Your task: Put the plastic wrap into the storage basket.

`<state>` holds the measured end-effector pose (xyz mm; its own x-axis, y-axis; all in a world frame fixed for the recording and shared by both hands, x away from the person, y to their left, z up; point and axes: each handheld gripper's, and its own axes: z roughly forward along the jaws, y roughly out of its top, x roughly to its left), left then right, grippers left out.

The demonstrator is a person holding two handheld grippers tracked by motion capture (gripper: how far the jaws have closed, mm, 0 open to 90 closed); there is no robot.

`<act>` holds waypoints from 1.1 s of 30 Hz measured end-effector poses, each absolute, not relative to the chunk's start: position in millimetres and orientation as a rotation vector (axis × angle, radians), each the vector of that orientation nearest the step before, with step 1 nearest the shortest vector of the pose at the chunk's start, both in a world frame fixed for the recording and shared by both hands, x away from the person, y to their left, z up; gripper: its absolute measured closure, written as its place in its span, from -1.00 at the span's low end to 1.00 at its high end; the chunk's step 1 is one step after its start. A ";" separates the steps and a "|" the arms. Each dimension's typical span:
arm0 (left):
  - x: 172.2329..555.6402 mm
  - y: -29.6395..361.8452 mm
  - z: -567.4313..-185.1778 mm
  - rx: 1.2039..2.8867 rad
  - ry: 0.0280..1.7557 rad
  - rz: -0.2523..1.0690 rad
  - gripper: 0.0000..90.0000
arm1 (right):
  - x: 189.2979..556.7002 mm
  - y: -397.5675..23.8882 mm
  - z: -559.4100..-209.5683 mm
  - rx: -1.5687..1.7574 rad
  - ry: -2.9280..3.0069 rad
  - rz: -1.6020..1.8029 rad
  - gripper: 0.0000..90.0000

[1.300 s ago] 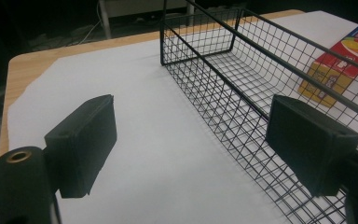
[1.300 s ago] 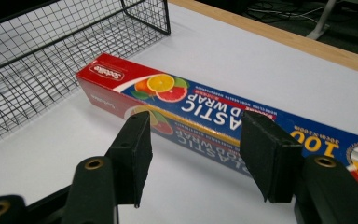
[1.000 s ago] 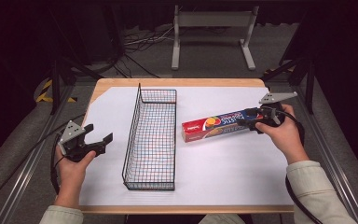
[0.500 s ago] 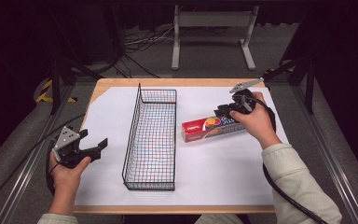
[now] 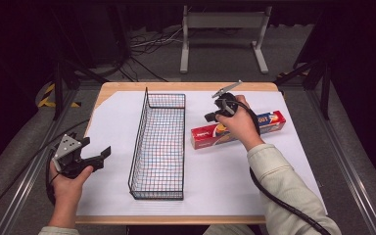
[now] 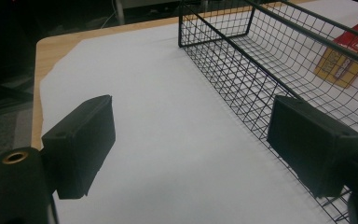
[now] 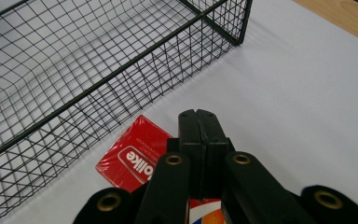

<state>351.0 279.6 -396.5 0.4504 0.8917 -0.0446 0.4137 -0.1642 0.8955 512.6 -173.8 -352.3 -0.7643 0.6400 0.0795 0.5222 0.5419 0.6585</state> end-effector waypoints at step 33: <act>354.7 278.3 -397.1 1.763 1.114 0.621 -0.66 | 537.1 -142.5 -391.6 1.111 2.809 0.660 1.00</act>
<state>354.7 278.3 -397.1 0.4611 0.8854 -0.0586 0.4162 -0.1574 0.8955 537.1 -142.5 -391.6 -0.7408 0.6629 0.1081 0.6417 0.6510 0.4054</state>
